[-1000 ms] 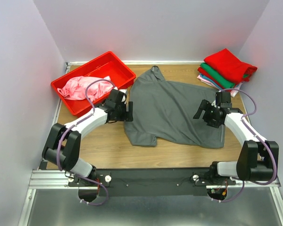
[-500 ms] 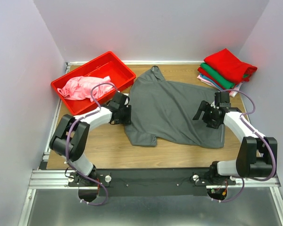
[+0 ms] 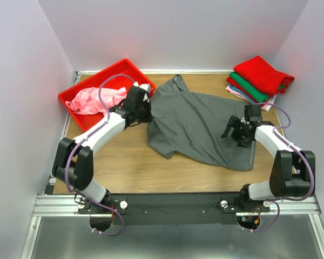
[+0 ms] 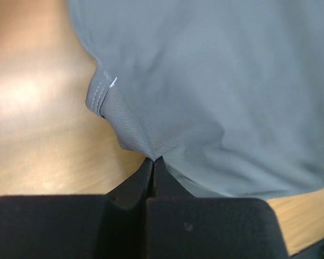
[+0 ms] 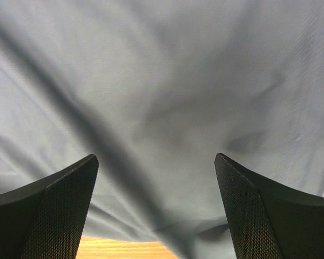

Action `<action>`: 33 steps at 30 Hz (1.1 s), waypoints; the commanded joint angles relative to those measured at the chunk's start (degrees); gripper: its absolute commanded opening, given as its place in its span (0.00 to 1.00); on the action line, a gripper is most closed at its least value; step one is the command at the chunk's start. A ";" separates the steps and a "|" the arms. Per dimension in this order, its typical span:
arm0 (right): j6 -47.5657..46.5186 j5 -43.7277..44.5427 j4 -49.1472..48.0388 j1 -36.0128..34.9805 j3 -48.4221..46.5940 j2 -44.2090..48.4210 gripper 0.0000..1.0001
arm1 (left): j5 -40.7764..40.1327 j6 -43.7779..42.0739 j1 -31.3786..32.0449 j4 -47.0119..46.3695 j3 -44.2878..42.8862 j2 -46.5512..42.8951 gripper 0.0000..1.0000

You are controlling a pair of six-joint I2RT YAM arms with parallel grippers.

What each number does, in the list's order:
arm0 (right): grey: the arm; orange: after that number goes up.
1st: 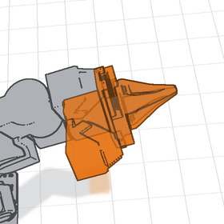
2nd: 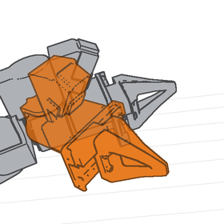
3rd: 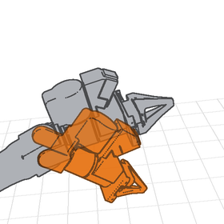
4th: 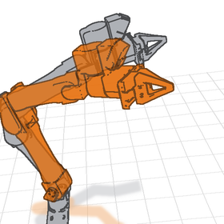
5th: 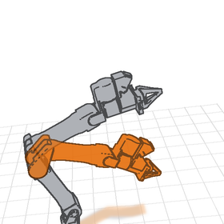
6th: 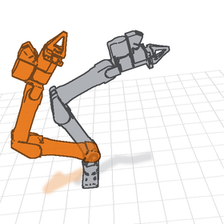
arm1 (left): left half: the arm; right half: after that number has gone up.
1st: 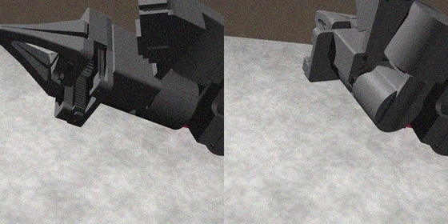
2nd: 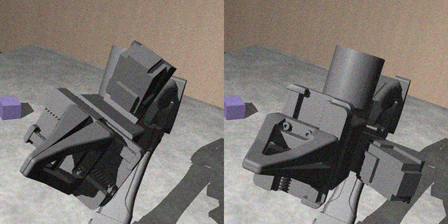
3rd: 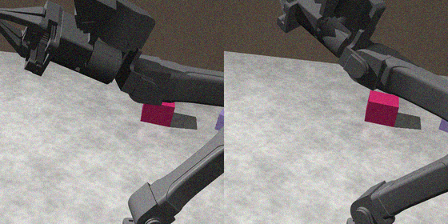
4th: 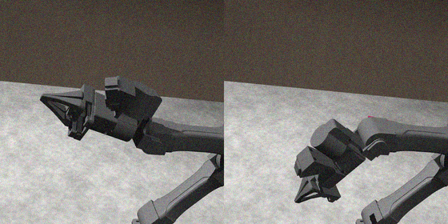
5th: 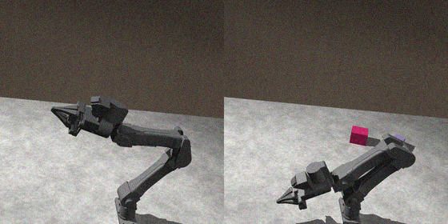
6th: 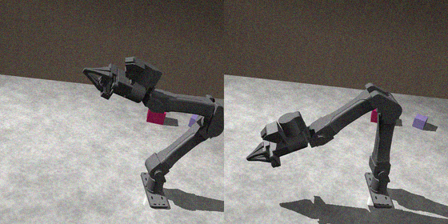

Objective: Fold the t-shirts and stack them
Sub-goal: Flatten the tshirt out

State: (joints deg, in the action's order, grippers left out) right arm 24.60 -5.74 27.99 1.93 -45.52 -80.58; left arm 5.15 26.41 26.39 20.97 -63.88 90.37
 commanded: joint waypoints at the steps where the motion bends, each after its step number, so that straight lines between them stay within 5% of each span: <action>1: 0.80 2.13 0.58 -0.09 -2.56 -2.04 0.95 | 2.14 0.92 0.33 2.14 -4.76 -2.05 0.00; 26: 0.98 11.62 -0.30 0.00 -4.14 -10.12 0.96 | 18.12 -0.40 0.41 0.13 -38.25 28.63 0.02; 28: 1.33 13.20 -0.22 0.09 -4.40 -11.09 0.96 | 19.63 -0.57 0.41 -2.67 -38.86 29.25 0.37; 29: 1.50 13.56 -0.21 0.09 -4.58 -12.05 0.97 | 20.68 -1.01 0.41 -3.47 -38.78 29.08 0.65; 33: 1.50 14.52 -0.21 0.53 -5.46 -14.96 0.97 | 18.50 -3.99 0.41 -4.71 -37.03 25.75 0.88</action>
State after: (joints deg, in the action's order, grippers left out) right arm 25.30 4.86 27.73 1.93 -50.94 -91.13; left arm 21.80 25.10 26.39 20.14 -100.75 120.03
